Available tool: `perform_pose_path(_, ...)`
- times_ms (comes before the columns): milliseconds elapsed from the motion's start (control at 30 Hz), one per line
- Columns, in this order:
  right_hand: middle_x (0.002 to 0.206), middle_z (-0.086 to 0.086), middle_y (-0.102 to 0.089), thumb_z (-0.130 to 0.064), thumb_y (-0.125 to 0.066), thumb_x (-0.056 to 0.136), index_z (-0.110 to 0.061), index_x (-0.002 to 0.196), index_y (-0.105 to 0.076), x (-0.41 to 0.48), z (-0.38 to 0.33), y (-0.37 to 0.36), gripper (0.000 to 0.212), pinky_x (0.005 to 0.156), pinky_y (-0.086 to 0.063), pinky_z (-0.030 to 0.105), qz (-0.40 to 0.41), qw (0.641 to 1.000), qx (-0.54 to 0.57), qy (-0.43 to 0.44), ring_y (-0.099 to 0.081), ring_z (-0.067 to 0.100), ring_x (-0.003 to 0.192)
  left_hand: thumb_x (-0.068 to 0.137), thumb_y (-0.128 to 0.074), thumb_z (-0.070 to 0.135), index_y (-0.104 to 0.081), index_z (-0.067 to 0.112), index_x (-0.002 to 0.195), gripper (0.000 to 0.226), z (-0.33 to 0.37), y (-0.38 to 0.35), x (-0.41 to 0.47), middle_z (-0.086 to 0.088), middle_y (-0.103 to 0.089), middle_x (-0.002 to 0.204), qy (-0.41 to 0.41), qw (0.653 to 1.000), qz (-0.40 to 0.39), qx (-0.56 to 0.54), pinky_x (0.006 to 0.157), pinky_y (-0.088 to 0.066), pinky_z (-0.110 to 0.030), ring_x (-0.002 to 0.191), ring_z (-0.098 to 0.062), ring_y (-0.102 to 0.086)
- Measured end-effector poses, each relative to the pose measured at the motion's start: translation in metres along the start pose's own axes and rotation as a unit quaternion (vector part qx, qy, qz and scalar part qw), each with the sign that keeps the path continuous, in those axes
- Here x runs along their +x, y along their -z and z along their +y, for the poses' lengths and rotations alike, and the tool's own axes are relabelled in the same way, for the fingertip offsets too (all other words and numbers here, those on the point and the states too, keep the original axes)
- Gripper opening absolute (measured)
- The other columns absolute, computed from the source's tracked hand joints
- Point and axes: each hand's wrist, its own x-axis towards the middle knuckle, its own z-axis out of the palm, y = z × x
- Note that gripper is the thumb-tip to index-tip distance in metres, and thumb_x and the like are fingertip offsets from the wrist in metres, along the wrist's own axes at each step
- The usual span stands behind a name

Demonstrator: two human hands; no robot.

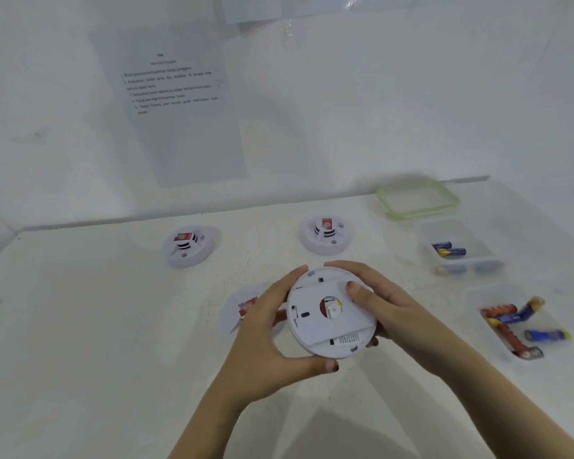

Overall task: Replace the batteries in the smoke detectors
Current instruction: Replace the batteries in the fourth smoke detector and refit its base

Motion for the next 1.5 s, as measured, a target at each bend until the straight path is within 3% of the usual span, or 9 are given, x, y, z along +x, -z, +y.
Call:
perform_pose_path(167,0.102,-0.013,-0.065,-0.03,-0.058,0.09,-0.049,0.127,-0.044,-0.009,0.007,0.003,0.045,0.06,-0.051,0.025,-0.045,0.999,-0.005,0.018,-0.061,0.011,0.071,0.052,-0.089,0.033,-0.046,0.028,0.136,0.094,-0.007,0.0,-0.004,0.013,-0.059,0.13,0.017,0.999,0.003,-0.041,0.098,-0.05,-0.028,0.125,-0.011,-0.054)
perform_pose_path(433,0.128,-0.01,-0.054,-0.016,-0.078,0.075,-0.049,0.127,-0.05,-0.014,0.015,0.009,0.068,0.068,-0.054,0.031,-0.068,0.997,-0.041,0.01,-0.067,0.024,0.077,0.057,-0.088,0.022,-0.042,0.024,0.141,0.095,-0.009,-0.002,-0.007,0.012,-0.057,0.134,0.032,0.998,-0.03,-0.043,0.101,-0.047,-0.027,0.127,-0.011,-0.051)
perform_pose_path(600,0.119,-0.009,-0.059,-0.005,-0.079,0.074,-0.039,0.12,-0.058,-0.016,0.014,0.008,0.061,0.064,-0.056,0.035,-0.059,0.997,-0.038,0.012,-0.068,0.028,0.073,0.048,-0.094,0.006,-0.043,0.037,0.134,0.105,-0.003,-0.012,-0.008,0.028,-0.057,0.122,0.035,0.999,-0.027,-0.019,0.088,-0.052,-0.018,0.117,0.003,-0.054)
perform_pose_path(867,0.112,-0.002,-0.065,-0.004,-0.079,0.073,-0.041,0.119,-0.06,-0.013,0.01,0.016,0.062,0.063,-0.057,0.035,-0.104,0.994,-0.023,-0.013,-0.066,0.041,0.077,0.046,-0.092,-0.006,-0.054,0.028,0.127,0.095,0.004,-0.007,-0.002,0.017,-0.066,0.114,0.01,0.999,-0.037,-0.008,0.081,-0.053,-0.017,0.111,-0.006,-0.061)
perform_pose_path(1000,0.113,0.0,-0.065,-0.005,-0.078,0.074,-0.04,0.123,-0.058,-0.013,0.005,0.019,0.063,0.065,-0.057,0.034,-0.13,0.99,-0.04,-0.026,-0.067,0.031,0.074,0.046,-0.093,-0.004,-0.053,0.025,0.13,0.097,0.002,-0.006,-0.003,0.014,-0.066,0.115,0.007,0.999,-0.04,-0.004,0.084,-0.053,-0.019,0.112,-0.008,-0.061)
perform_pose_path(1100,0.125,-0.009,-0.055,-0.015,-0.082,0.072,-0.043,0.125,-0.053,-0.012,0.003,0.019,0.066,0.074,-0.055,0.023,-0.111,0.983,-0.148,0.003,-0.064,0.006,0.091,0.046,-0.093,-0.003,-0.054,0.026,0.13,0.097,0.001,-0.006,-0.003,0.013,-0.066,0.116,0.011,0.999,-0.045,-0.001,0.088,-0.052,-0.021,0.113,-0.008,-0.061)
perform_pose_path(1167,0.136,-0.02,-0.037,-0.031,-0.085,0.066,-0.051,0.123,-0.051,-0.012,0.0,0.019,0.069,0.084,-0.048,0.016,-0.07,0.957,-0.278,0.049,-0.047,-0.007,0.114,0.046,-0.093,-0.002,-0.054,0.027,0.129,0.097,0.0,-0.005,-0.003,0.015,-0.066,0.116,0.014,0.999,-0.047,0.0,0.089,-0.051,-0.019,0.113,-0.006,-0.06)
perform_pose_path(1267,0.141,-0.026,-0.026,-0.043,-0.081,0.064,-0.047,0.126,-0.051,-0.014,-0.007,0.016,0.07,0.095,-0.04,0.017,-0.053,0.92,-0.377,0.097,-0.035,-0.01,0.124,0.046,-0.094,0.0,-0.054,0.027,0.13,0.097,0.001,-0.002,-0.002,0.017,-0.065,0.116,0.013,0.999,-0.05,0.007,0.088,-0.049,-0.016,0.114,-0.005,-0.059)
perform_pose_path(1500,0.139,-0.019,-0.034,-0.043,-0.073,0.064,-0.032,0.127,-0.054,-0.018,-0.006,0.007,0.066,0.093,-0.043,0.019,-0.05,0.876,-0.451,0.164,-0.041,-0.003,0.12,0.046,-0.094,0.003,-0.052,0.039,0.125,0.096,0.0,-0.002,-0.006,0.022,-0.065,0.114,0.015,0.997,-0.07,0.026,0.089,-0.049,-0.016,0.11,-0.001,-0.061)
